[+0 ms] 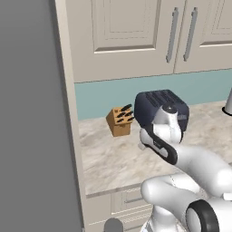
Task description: Open the fridge, remove the banana, lemon wedge, and fish, and place them on any counter.
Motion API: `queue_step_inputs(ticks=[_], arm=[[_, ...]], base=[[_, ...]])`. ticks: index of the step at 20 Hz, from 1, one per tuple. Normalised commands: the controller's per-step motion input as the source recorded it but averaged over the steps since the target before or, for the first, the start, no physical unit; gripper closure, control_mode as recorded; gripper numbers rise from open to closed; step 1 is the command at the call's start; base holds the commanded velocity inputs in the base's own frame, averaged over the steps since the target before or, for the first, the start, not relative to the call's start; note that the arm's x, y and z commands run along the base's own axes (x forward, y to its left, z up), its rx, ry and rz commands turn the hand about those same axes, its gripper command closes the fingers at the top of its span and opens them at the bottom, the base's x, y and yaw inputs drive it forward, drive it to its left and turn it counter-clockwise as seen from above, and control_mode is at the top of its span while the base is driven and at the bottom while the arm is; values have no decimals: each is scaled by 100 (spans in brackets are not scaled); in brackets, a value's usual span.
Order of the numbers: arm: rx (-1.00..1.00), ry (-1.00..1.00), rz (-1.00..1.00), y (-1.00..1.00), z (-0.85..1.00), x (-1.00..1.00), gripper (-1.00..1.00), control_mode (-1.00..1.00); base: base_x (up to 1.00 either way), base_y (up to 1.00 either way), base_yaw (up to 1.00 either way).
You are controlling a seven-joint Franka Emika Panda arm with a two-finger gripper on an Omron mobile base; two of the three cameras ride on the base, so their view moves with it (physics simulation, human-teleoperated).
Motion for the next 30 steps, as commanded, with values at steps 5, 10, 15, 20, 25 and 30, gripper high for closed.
queue_step_inputs(ticks=[5, 10, 15, 20, 25, 30], arm=[[0, 2, 1, 13, -57, 27, 100, -100], [0, 2, 1, 8, -48, 26, 100, -100], [0, 6, 0, 2, -21, 5, -100, -100], [0, 0, 0, 0, 0, 0, -100, -100], [0, -9, 0, 0, 18, -16, -100, -100], [0, -29, 0, -4, 88, -70, -100, -100]], base=[[0, 0, 0], [0, 0, 0], [0, 0, 0], [0, 0, 0], [0, 0, 0], [0, 0, 0]])
